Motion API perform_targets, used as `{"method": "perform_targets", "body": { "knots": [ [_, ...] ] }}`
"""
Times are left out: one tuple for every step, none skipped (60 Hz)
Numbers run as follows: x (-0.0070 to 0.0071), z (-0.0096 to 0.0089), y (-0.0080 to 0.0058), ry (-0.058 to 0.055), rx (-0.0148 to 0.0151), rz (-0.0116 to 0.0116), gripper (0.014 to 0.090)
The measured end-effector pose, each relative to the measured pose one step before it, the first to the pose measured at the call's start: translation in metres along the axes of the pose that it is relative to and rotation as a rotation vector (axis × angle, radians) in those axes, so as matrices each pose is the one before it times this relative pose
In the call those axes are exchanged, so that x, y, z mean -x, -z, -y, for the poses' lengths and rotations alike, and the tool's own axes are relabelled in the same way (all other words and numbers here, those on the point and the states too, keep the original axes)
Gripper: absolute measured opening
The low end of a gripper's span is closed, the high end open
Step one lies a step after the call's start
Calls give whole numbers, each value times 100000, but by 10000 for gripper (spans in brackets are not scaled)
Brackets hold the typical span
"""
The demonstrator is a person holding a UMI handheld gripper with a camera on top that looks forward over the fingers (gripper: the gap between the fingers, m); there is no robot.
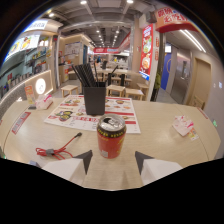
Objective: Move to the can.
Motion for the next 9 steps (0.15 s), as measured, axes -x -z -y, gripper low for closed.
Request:
{"method": "perform_targets", "body": {
  "knots": [
    [5, 24, 2, -46, -115, 71, 847],
    [-17, 36, 14, -62, -165, -18, 846],
    [-46, 50, 23, 34, -231, -194, 849],
    [-21, 52, 31, -8, -245, -122, 845],
    [-1, 19, 2, -102, -87, 106, 843],
    [29, 25, 13, -141, -59, 186, 846],
    [35, 38, 44, -151, -65, 142, 845],
    [10, 28, 25, -145, -19, 53, 847],
    [-103, 54, 229, -105, 35, 15, 847]
  ]
}}
